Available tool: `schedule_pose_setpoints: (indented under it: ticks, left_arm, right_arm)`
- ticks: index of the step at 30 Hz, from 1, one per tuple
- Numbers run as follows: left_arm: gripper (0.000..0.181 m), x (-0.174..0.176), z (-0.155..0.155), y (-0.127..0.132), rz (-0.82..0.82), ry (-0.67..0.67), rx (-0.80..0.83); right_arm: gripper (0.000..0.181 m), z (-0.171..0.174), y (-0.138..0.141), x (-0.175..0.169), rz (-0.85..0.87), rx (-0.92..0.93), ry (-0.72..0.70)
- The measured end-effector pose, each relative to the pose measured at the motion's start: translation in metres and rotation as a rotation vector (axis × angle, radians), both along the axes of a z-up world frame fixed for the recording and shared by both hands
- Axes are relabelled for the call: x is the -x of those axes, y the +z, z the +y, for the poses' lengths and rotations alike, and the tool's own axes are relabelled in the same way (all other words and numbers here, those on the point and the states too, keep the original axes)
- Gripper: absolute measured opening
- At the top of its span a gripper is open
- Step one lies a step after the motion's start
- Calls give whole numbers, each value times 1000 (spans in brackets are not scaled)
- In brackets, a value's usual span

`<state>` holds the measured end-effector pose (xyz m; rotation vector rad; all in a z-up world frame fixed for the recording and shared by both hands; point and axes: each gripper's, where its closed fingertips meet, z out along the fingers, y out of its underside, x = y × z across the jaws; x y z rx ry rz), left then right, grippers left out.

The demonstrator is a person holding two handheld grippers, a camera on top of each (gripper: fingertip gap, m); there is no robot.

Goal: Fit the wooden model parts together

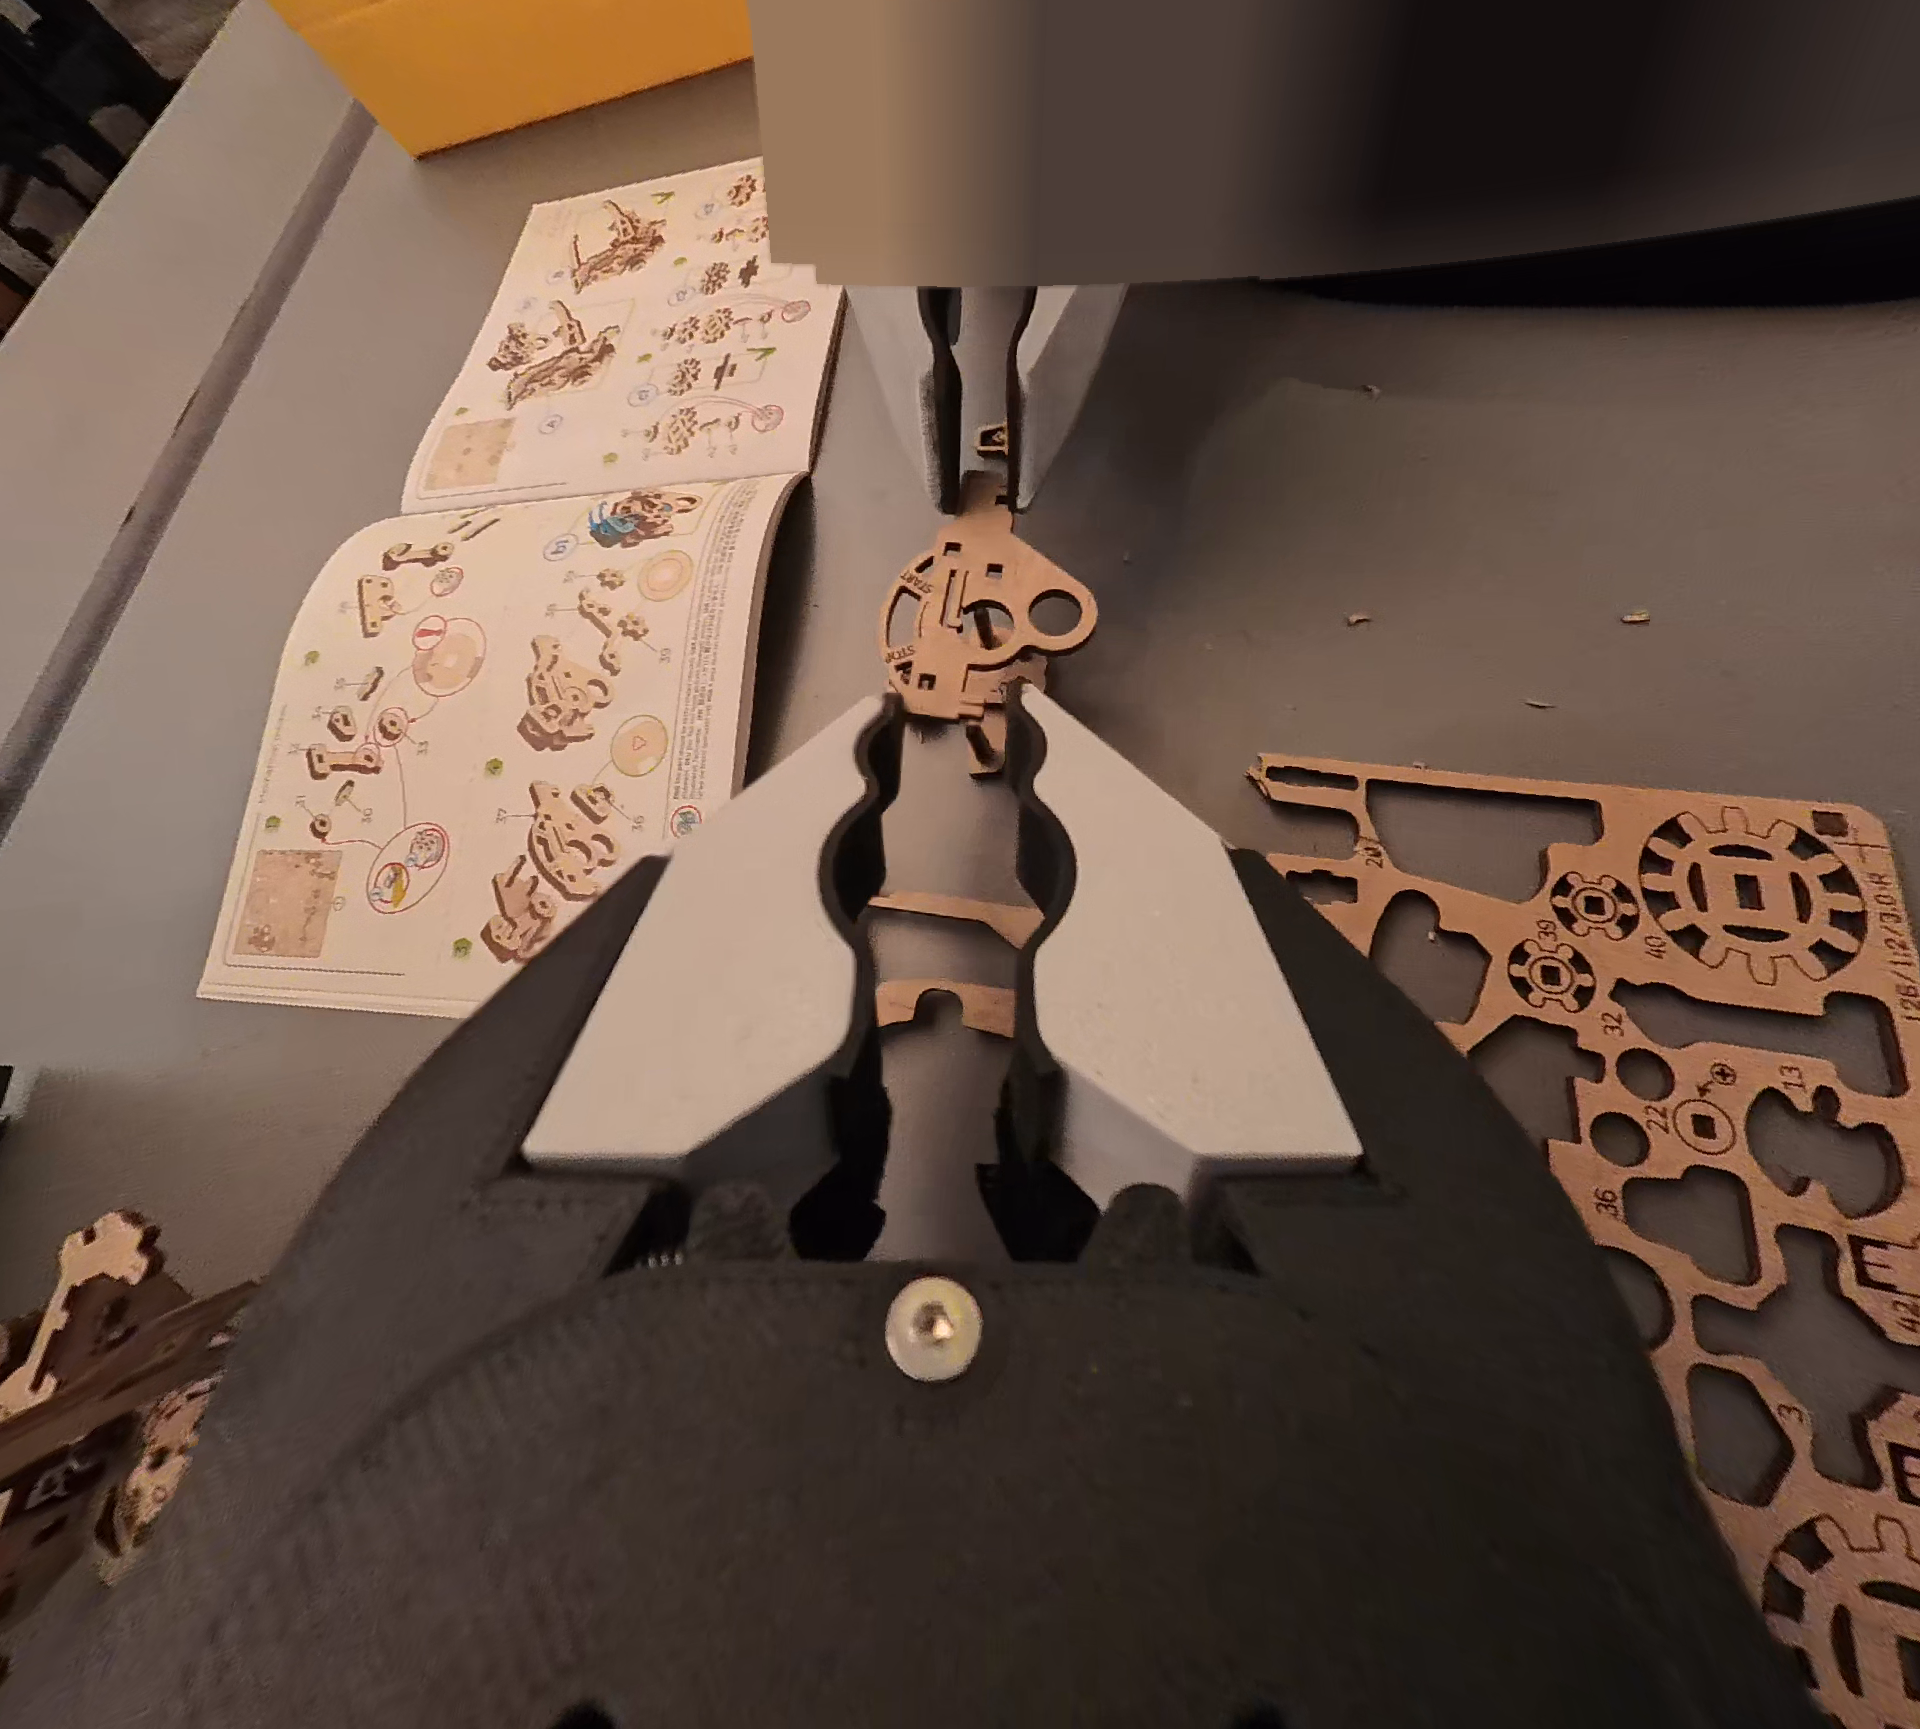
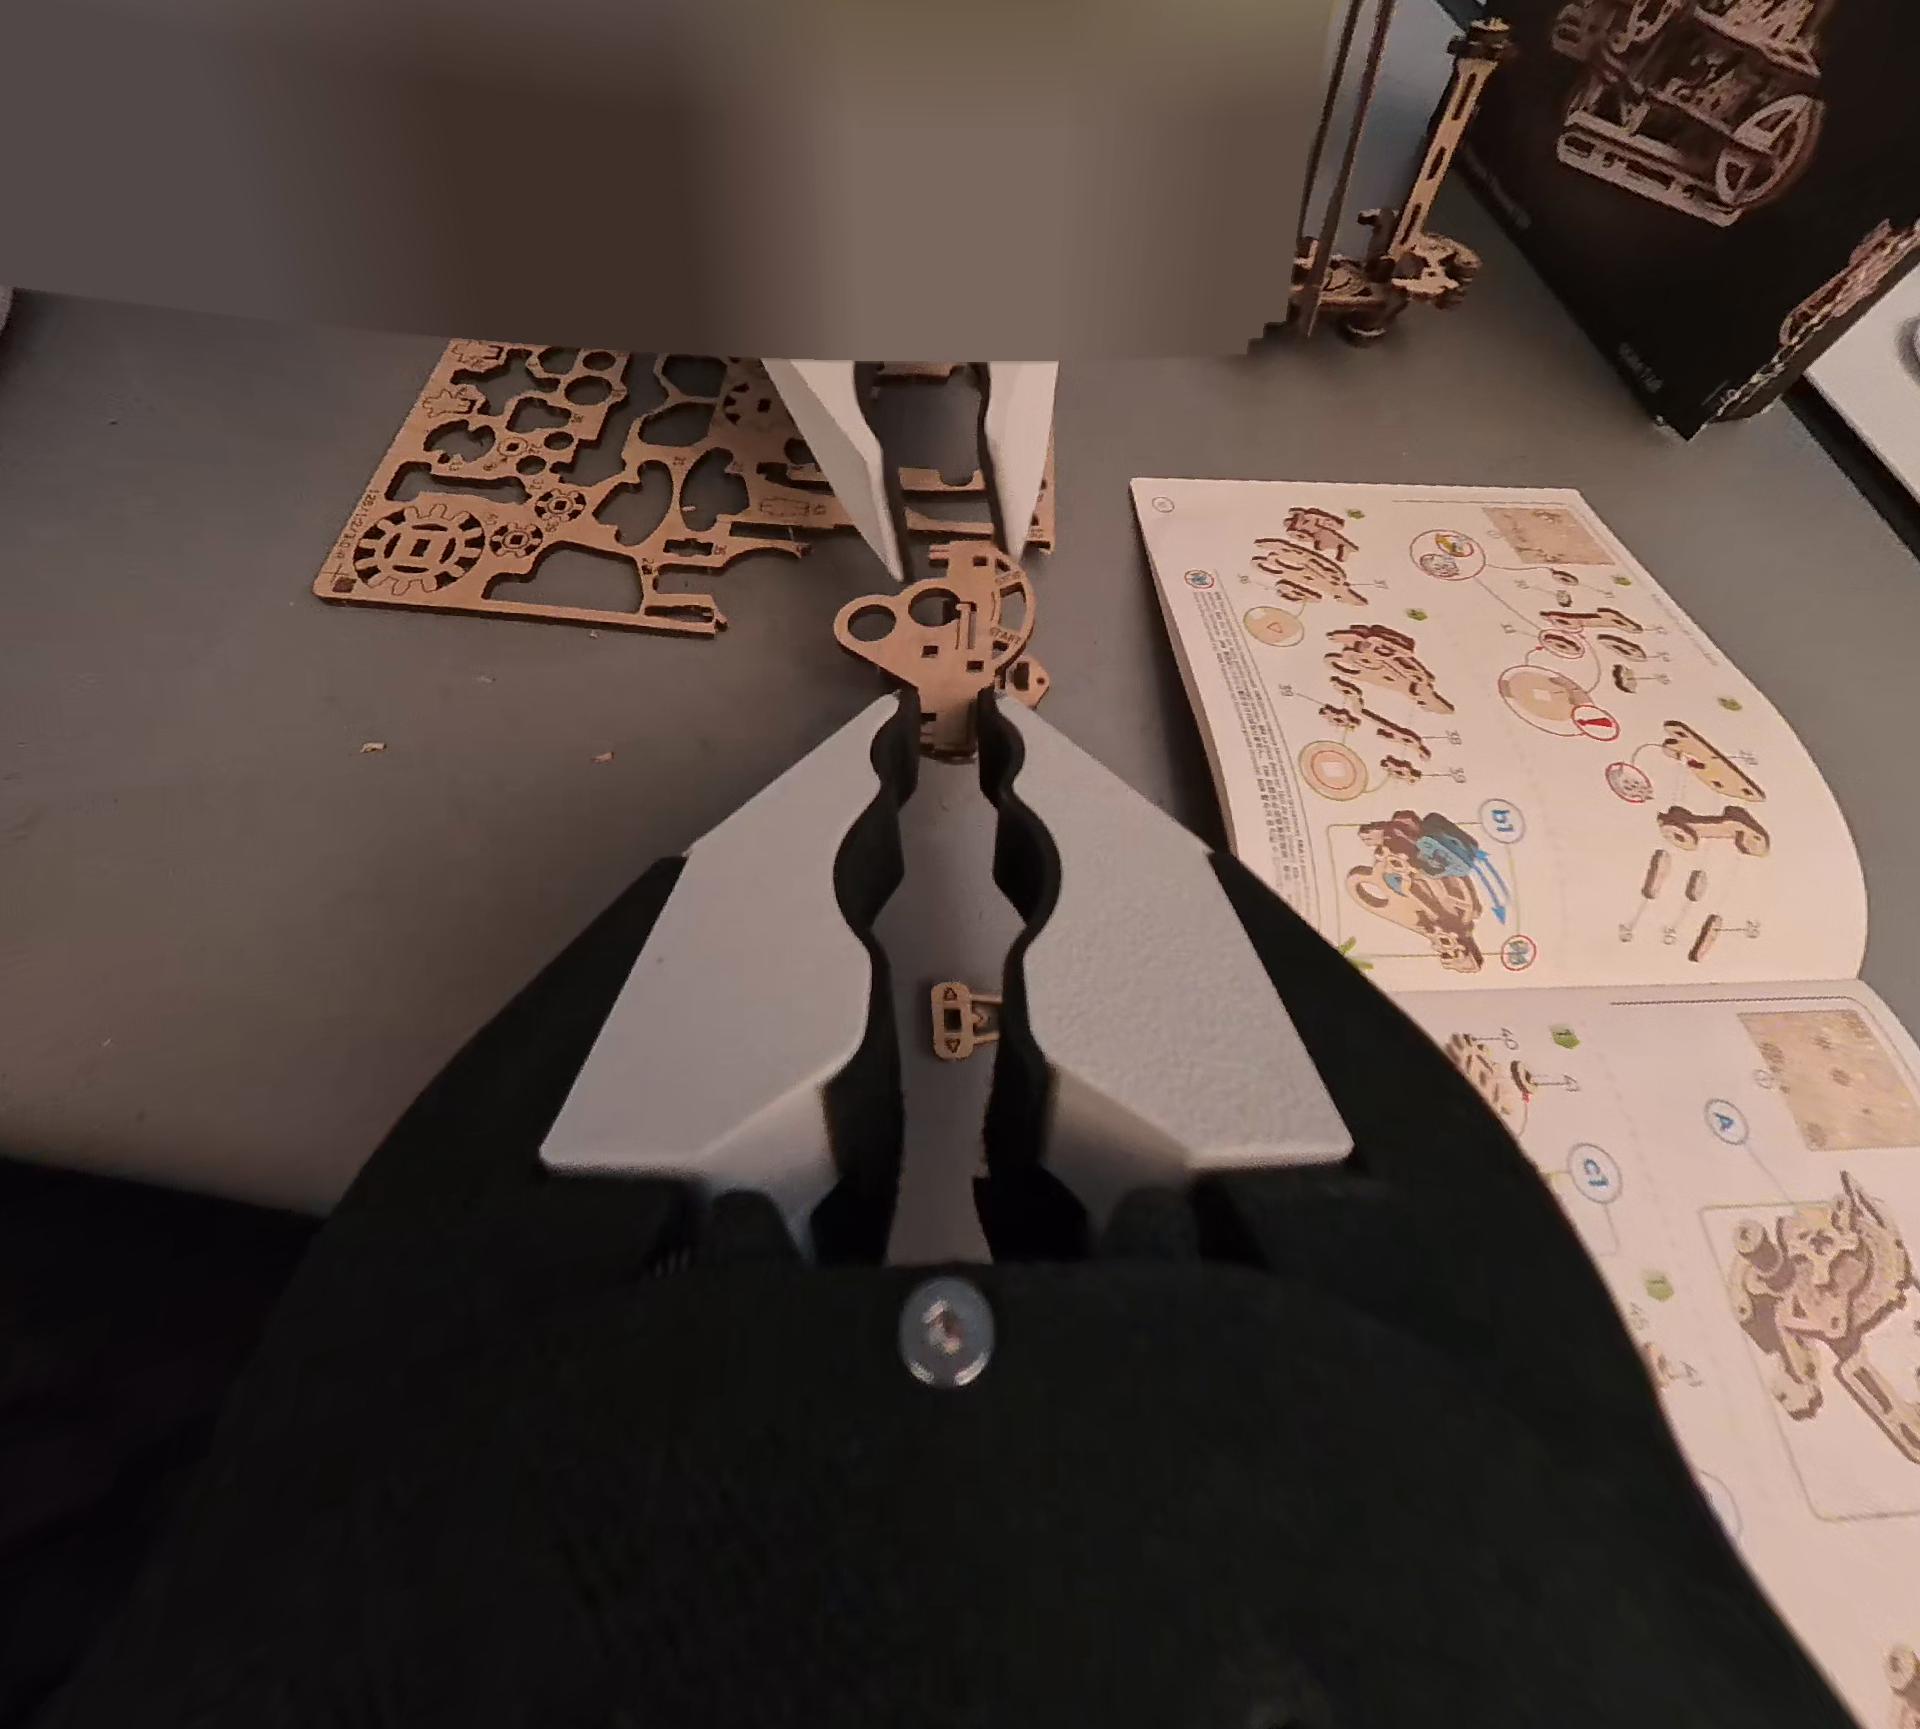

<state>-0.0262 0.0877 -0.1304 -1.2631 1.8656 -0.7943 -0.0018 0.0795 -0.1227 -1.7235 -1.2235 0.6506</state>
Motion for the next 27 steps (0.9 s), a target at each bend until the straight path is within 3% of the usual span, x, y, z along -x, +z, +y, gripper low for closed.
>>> schedule_pose_setpoints:
  ticks: [27]
  left_arm:
    - [14,2,3,2,3,13,29]
  right_arm:
    - [9,5,-8,-1,-82,-105,-47]
